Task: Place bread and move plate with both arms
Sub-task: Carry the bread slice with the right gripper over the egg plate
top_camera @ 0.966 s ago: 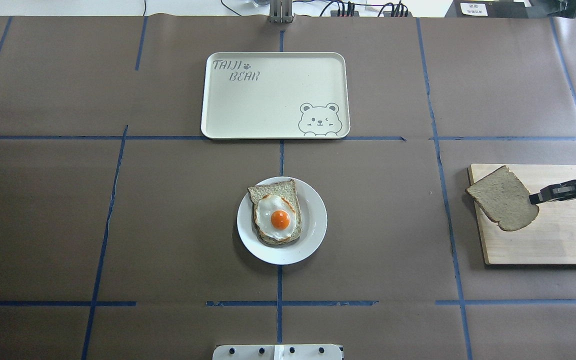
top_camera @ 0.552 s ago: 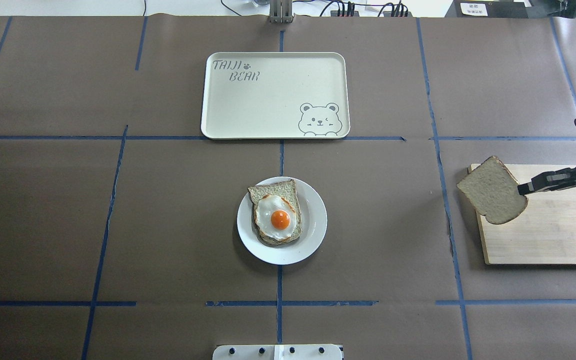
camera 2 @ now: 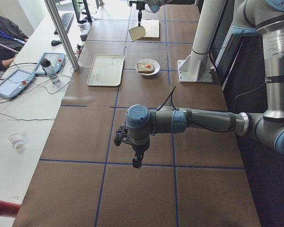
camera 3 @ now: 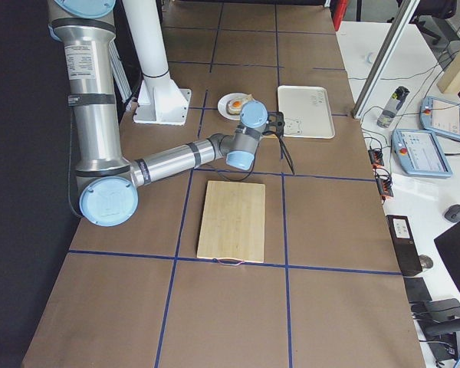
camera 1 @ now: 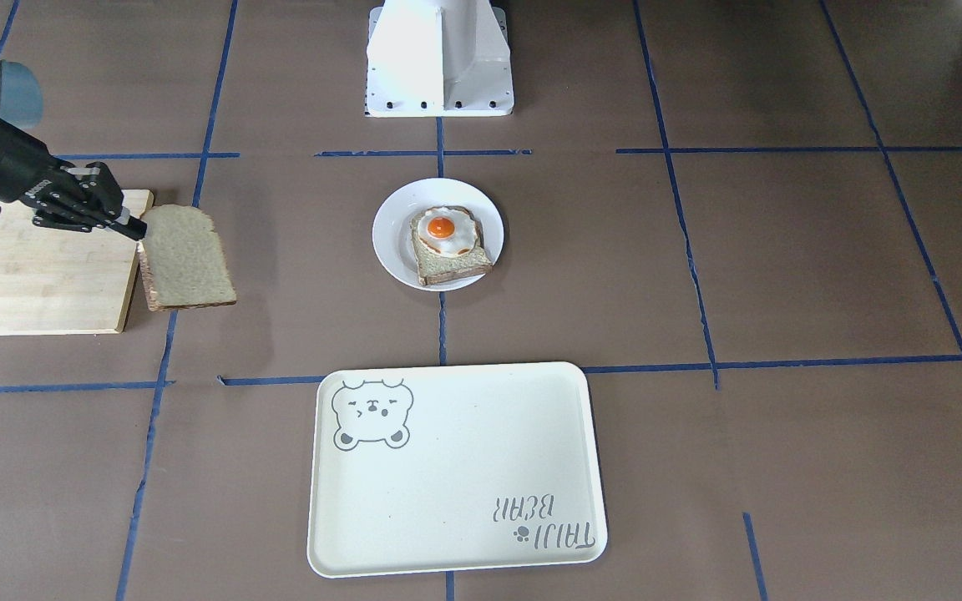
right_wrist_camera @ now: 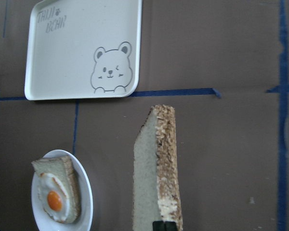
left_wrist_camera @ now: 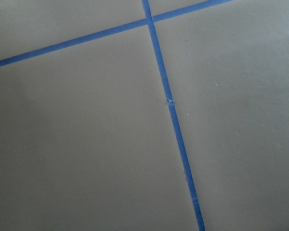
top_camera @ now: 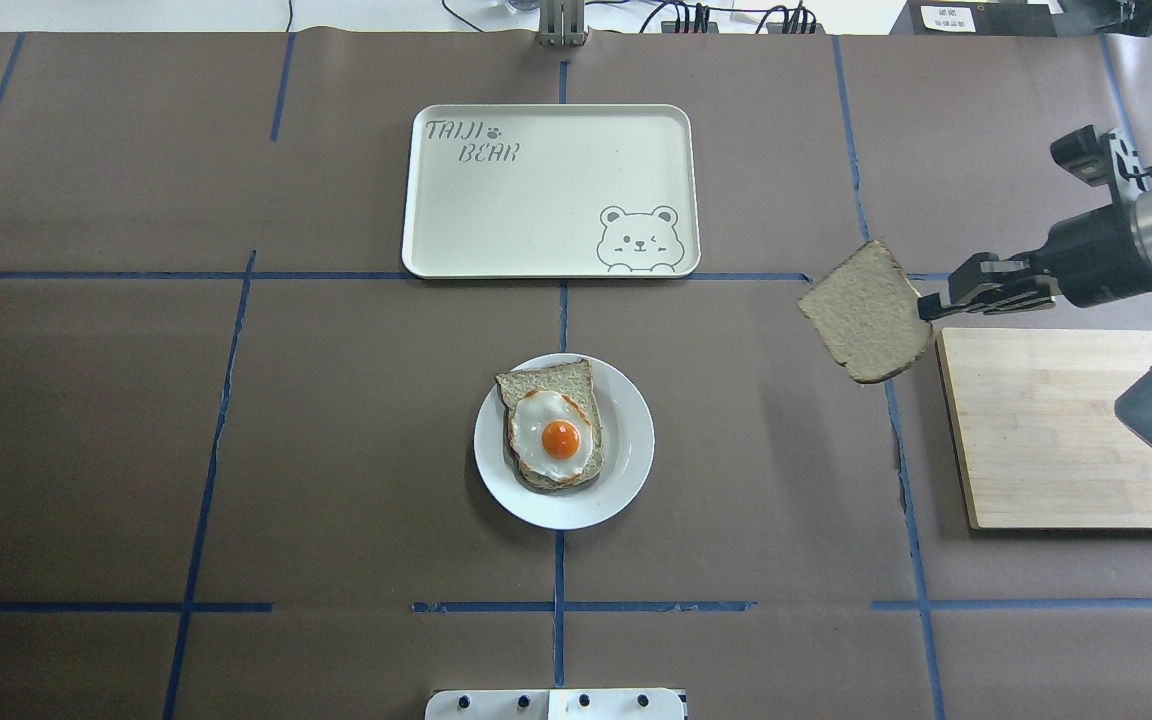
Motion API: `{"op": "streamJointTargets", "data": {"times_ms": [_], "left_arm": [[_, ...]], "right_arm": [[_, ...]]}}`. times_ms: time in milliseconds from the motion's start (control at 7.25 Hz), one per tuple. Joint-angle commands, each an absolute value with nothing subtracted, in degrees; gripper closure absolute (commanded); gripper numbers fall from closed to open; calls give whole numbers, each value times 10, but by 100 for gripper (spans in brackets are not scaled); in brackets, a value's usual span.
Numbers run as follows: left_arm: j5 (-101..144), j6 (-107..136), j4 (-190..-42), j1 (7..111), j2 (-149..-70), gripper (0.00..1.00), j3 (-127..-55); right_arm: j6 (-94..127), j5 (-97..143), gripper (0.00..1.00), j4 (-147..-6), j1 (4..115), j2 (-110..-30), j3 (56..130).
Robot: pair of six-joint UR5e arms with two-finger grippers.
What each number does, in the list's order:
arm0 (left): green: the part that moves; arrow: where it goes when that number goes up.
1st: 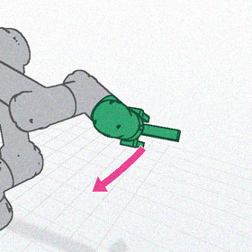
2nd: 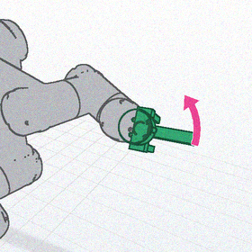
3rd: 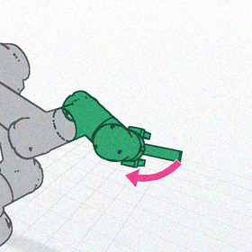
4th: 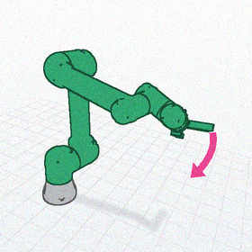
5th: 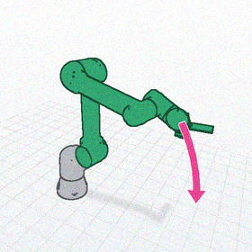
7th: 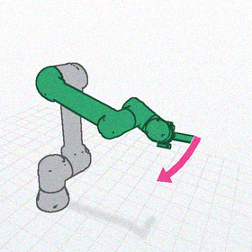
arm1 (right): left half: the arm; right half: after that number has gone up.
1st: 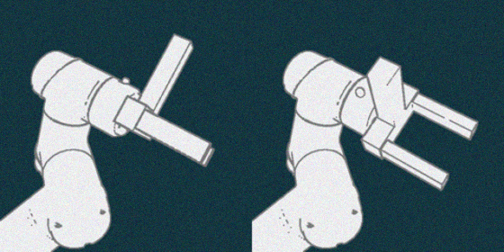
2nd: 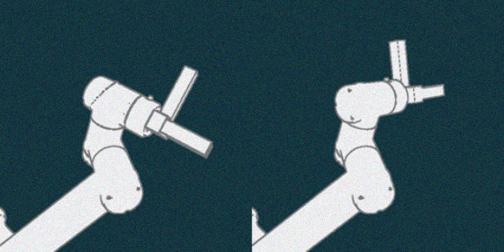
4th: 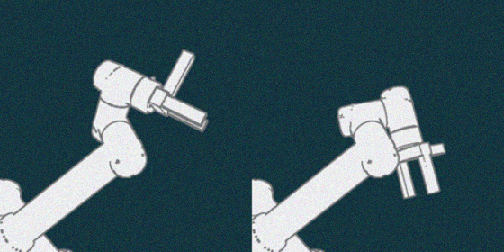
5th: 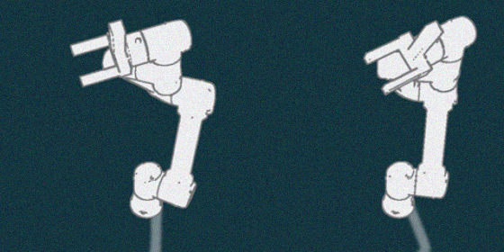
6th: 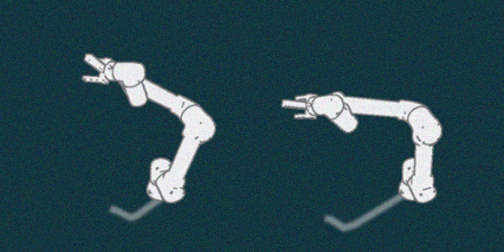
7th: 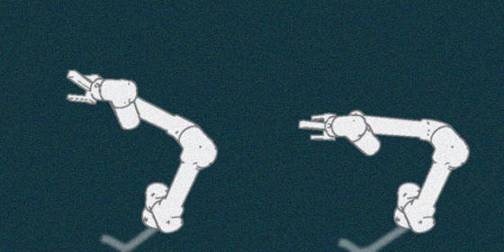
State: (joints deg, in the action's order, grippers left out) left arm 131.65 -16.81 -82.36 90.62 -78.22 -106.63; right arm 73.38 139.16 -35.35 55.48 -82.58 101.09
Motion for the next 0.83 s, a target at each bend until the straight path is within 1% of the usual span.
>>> {"op": "streamJointTargets", "data": {"times_ms": [0, 138, 276, 690], "left_arm": [[1316, -168, -824, 906, -782, 0, -1067], [1316, -168, -824, 906, -782, 0, -1067], [1316, -169, -824, 906, -782, 0, -1068], [1316, -169, -824, 906, -782, 0, -1068]], "right_arm": [[836, 1294, 100, -361, 458, -736, 1009], [839, 1233, 100, -399, 415, -693, 1009], [839, 1171, 100, -407, 361, -667, 1006], [827, 1054, 100, -398, 267, -641, 997]]}}
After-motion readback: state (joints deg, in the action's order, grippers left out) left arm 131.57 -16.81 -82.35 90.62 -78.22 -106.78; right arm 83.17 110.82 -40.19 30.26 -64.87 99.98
